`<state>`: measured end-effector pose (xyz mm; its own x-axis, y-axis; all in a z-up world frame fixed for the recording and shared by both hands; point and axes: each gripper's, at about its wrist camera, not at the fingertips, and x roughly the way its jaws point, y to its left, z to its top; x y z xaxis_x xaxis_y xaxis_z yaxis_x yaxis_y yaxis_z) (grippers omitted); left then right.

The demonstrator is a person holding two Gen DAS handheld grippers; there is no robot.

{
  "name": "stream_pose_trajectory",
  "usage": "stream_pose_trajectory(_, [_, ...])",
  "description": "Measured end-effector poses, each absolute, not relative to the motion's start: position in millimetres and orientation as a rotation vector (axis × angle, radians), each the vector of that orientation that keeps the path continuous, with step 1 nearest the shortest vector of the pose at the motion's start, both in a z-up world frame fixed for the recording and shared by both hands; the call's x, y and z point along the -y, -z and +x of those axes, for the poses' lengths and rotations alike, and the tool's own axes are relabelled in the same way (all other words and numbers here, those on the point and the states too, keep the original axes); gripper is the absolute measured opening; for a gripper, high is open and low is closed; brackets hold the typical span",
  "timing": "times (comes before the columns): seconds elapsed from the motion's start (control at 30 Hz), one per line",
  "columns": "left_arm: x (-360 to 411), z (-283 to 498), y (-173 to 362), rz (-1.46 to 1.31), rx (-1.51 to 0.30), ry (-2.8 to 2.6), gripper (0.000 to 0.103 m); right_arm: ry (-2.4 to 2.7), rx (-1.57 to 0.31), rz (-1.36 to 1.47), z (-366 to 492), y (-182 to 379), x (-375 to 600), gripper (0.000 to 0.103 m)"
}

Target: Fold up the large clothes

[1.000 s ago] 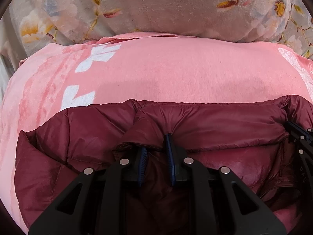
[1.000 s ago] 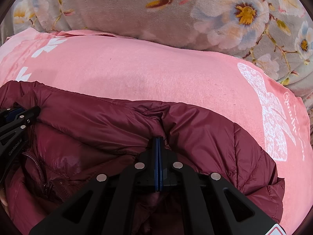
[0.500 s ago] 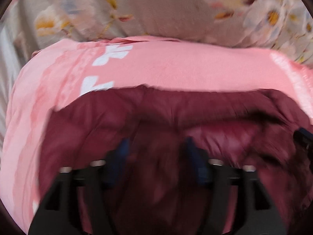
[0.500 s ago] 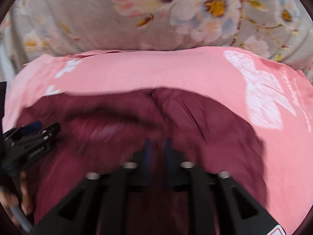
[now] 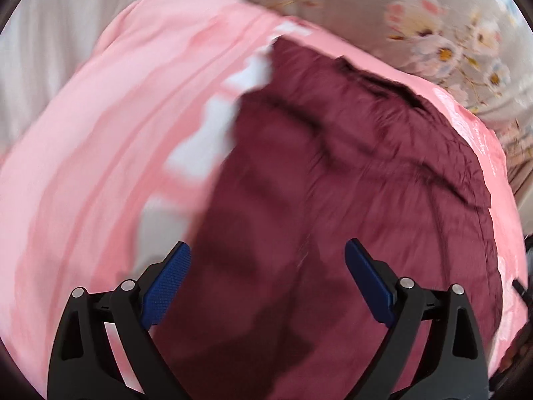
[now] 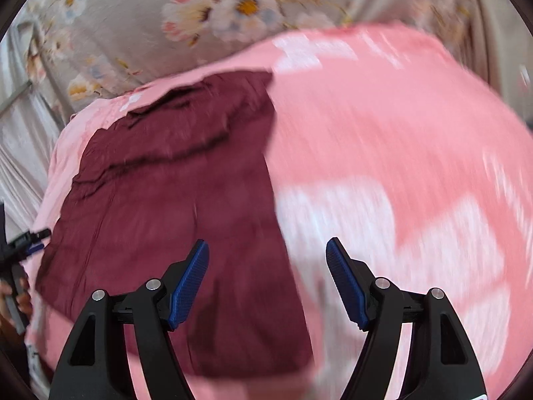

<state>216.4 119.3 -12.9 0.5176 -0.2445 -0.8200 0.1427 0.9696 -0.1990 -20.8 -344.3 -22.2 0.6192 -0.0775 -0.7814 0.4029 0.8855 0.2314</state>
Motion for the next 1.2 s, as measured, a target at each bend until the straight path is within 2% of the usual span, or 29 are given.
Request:
stream_pose_trajectory(0.13, [-149, 178, 29, -0.191, -1.039, 0.237, 0.091, 0.278, -0.902, 0.496, -51, 50, 335, 0.071])
stream_pose_trajectory(0.27, [-153, 158, 37, -0.233, -1.035, 0.244, 0.088, 0.249, -0.850, 0.543, -63, 56, 321, 0.072])
stream_pose_trajectory(0.3, [-152, 156, 36, -0.236, -1.031, 0.244, 0.082, 0.239, -0.843, 0.554, -62, 56, 321, 0.072])
stream_pose_trajectory(0.33, [-151, 155, 35, -0.247, -1.029, 0.247, 0.070, 0.234, -0.833, 0.568, -61, 57, 319, 0.072])
stream_pose_trajectory(0.37, [-150, 155, 34, -0.259, -1.028, 0.252, 0.064, 0.234, -0.828, 0.572, -60, 58, 317, 0.066])
stream_pose_trajectory(0.4, [-149, 154, 34, -0.265, -1.029, 0.251, 0.052, 0.236, -0.823, 0.572, -59, 57, 316, 0.059])
stream_pose_trajectory(0.43, [-148, 154, 32, -0.282, -1.029, 0.266, 0.038, 0.235, -0.820, 0.576, -59, 57, 315, 0.038])
stream_pose_trajectory(0.47, [-147, 154, 30, -0.296, -1.025, 0.279, 0.033, 0.224, -0.819, 0.590, -58, 56, 315, 0.023])
stream_pose_trajectory(0.53, [-141, 148, 22, -0.273, -1.003, 0.286, 0.025, 0.213, -0.788, 0.610, -63, 48, 315, 0.010])
stream_pose_trajectory(0.57, [-137, 143, 15, -0.244, -0.983, 0.288, 0.023, 0.200, -0.767, 0.610, -68, 41, 313, 0.007])
stream_pose_trajectory(0.8, [-141, 95, -37, -0.209, -0.885, 0.372, 0.019, 0.169, -0.617, 0.577, -116, -13, 308, 0.004])
stream_pose_trajectory(0.9, [-157, 65, -60, -0.222, -0.847, 0.404, 0.019, 0.167, -0.553, 0.512, -150, -44, 297, 0.004])
stream_pose_trajectory(1.0, [-181, 33, -83, -0.255, -0.811, 0.416, 0.011, 0.164, -0.479, 0.445, -182, -74, 286, 0.004])
stream_pose_trajectory(1.2, [-208, -8, -132, -0.335, -0.713, 0.445, 0.010, 0.143, -0.314, 0.380, -218, -135, 269, 0.003])
